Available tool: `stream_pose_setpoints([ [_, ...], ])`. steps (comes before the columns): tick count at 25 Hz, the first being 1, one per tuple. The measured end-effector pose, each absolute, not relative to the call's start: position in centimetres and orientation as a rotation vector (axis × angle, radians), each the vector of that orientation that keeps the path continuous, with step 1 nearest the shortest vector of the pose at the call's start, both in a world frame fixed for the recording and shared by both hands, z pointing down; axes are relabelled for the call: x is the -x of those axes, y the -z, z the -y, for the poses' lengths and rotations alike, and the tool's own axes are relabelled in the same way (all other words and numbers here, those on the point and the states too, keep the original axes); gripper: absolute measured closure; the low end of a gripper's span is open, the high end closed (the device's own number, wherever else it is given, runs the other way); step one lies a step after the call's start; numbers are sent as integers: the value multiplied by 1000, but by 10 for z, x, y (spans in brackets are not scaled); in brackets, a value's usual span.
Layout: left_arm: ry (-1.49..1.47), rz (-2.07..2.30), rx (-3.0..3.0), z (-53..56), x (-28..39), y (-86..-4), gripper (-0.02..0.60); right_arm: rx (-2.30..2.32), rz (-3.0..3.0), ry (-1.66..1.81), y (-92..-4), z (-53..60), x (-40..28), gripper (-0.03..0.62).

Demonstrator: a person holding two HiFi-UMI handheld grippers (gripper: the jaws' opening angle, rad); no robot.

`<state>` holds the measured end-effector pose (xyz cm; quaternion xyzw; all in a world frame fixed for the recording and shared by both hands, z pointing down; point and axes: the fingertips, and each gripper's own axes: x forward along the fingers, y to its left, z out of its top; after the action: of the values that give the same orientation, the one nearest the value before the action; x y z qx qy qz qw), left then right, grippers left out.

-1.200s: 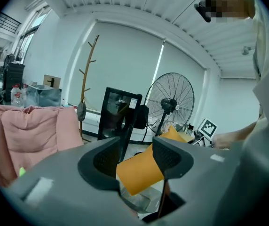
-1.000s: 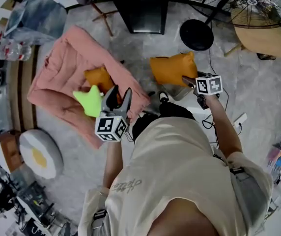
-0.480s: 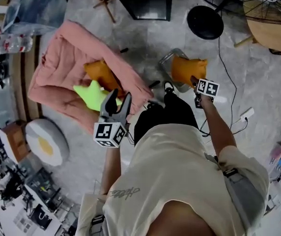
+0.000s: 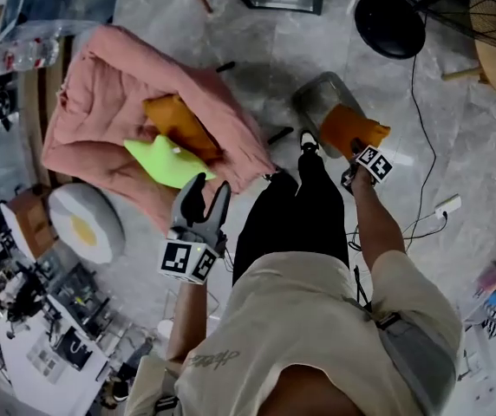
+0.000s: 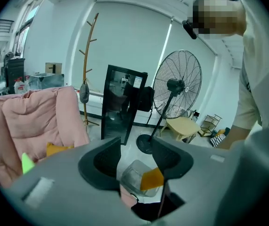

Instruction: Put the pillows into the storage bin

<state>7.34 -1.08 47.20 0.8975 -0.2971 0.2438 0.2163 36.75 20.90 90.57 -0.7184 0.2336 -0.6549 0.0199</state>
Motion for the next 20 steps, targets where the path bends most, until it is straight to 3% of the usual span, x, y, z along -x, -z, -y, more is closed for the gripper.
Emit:
stream_pose_setpoints([
  [20,-879,968,-2320,-15,-25,-557,357,2122,-221,1990,-1063,-210,-351,241],
])
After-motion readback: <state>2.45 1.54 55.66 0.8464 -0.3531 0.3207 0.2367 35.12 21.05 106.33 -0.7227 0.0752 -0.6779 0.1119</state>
